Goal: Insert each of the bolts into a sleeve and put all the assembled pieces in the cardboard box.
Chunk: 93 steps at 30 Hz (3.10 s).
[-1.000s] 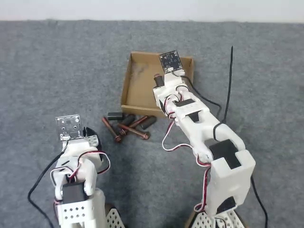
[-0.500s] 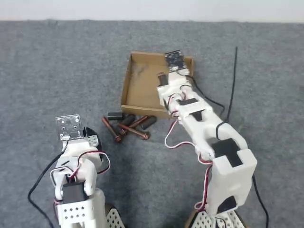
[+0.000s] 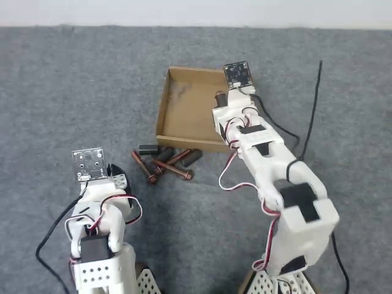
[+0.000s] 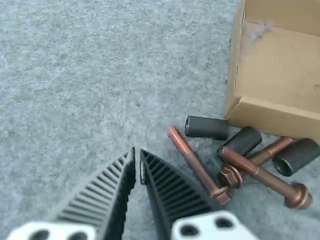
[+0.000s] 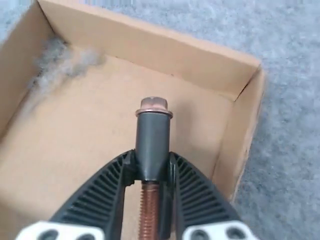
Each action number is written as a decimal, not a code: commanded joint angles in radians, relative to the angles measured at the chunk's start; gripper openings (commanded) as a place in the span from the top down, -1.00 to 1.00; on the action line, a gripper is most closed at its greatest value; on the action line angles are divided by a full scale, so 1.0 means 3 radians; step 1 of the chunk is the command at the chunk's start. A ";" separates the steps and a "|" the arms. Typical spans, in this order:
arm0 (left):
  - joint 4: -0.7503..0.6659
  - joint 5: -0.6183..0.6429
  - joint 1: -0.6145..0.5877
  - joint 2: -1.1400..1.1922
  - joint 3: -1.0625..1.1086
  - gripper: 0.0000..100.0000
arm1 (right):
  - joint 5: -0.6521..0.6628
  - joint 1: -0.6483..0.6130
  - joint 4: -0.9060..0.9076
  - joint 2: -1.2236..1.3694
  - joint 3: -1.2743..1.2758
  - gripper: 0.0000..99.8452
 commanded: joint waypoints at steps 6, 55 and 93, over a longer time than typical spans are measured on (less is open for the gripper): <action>-0.0010 -0.0036 -0.0010 -0.0031 -0.0054 0.98 | -0.0031 -0.0263 0.0320 -0.0688 0.0174 0.99; -0.0010 -0.0036 -0.0010 -0.0031 -0.0054 0.98 | -0.0015 -0.0269 0.0197 -0.0724 0.0276 0.79; -0.0026 -0.0036 -0.0015 -0.0026 -0.0054 0.98 | 0.3243 -0.1220 0.1578 -0.2064 0.1268 0.96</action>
